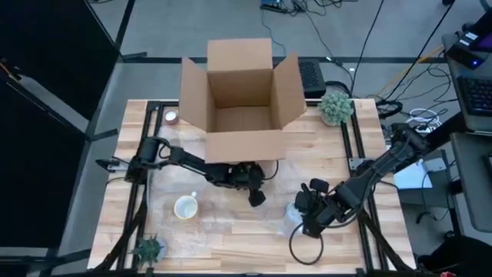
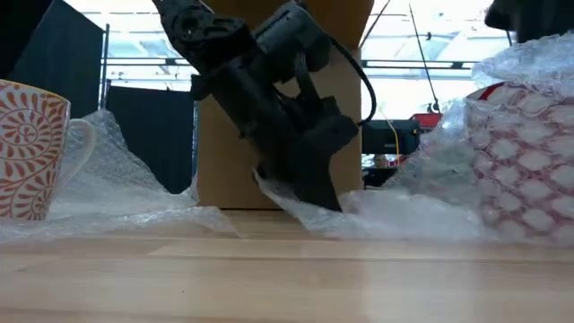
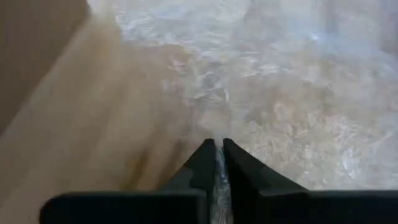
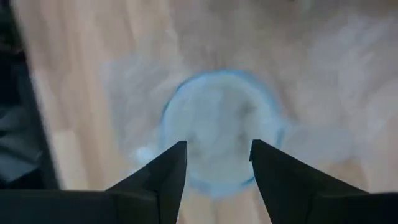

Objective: Wrap mug
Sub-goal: Wrap the red mug with the bubble wrap

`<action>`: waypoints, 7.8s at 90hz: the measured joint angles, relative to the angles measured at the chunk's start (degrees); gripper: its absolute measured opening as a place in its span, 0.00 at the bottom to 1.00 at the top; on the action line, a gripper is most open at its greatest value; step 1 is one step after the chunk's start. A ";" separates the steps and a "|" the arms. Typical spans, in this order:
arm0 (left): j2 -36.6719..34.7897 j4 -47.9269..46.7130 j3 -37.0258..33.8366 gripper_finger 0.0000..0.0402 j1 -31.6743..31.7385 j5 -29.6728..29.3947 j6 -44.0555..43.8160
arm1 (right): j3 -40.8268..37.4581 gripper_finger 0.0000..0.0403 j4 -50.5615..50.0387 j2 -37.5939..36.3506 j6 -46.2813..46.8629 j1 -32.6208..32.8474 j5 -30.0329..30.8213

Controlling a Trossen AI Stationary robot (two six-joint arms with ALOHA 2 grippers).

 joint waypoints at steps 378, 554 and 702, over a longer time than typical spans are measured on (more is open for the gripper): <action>0.58 25.37 1.38 0.00 -9.41 9.00 3.49 | -16.02 0.41 25.78 -9.39 3.95 -3.17 26.01; -21.68 -8.72 0.95 0.00 -12.20 1.37 0.77 | -15.93 0.00 35.85 4.23 -8.71 -4.09 15.67; -7.85 25.32 -5.29 0.42 -13.17 3.30 7.76 | -16.08 0.00 37.79 4.31 -11.46 -7.63 10.18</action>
